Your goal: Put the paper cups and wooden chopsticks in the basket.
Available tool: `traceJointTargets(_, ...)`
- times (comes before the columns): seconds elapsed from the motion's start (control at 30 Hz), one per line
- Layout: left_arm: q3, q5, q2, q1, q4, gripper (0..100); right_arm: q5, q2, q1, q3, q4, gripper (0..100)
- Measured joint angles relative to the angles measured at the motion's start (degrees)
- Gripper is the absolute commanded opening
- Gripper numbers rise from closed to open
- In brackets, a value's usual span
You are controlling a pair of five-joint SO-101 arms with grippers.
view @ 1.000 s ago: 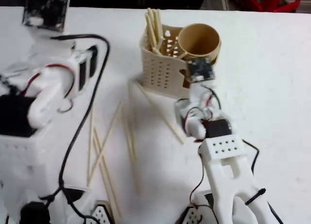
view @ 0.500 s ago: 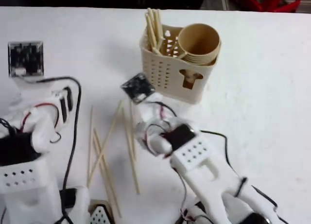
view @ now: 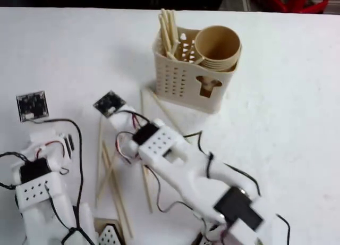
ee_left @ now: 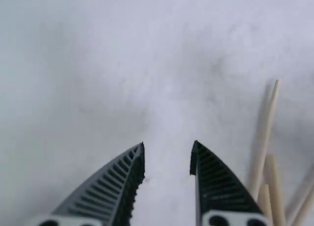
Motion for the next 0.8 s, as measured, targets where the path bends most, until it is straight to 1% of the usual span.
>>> traceJointTargets(0.17, 2.9, 0.0, -0.2, -0.7, -2.1, 17, -1.1, 7.9, 0.3, -4.6, 0.0, 16.6)
traceJointTargets(0.23, 3.5, -0.1, -0.2, -0.7, -2.5, 17, -1.1, 9.1, 1.8, -5.6, 0.0, 16.6)
traceJointTargets(0.33, 3.5, -2.2, -0.4, -0.8, -2.5, 17, -1.1, 9.8, 3.6, -6.2, 0.0, 16.6)
traceJointTargets(0.47, 3.5, -3.3, -0.4, -0.8, -2.5, 17, -1.1, 11.1, 3.8, -6.2, 0.0, 16.6)
traceJointTargets(0.73, 3.5, -3.3, -0.4, -0.8, -2.5, 16, -1.1, 15.0, 4.3, -7.5, 0.0, 16.2)
traceJointTargets(0.8, 3.5, -3.3, -0.4, -0.8, -2.5, 16, -1.1, 15.4, 4.3, -7.7, 0.0, 14.2)
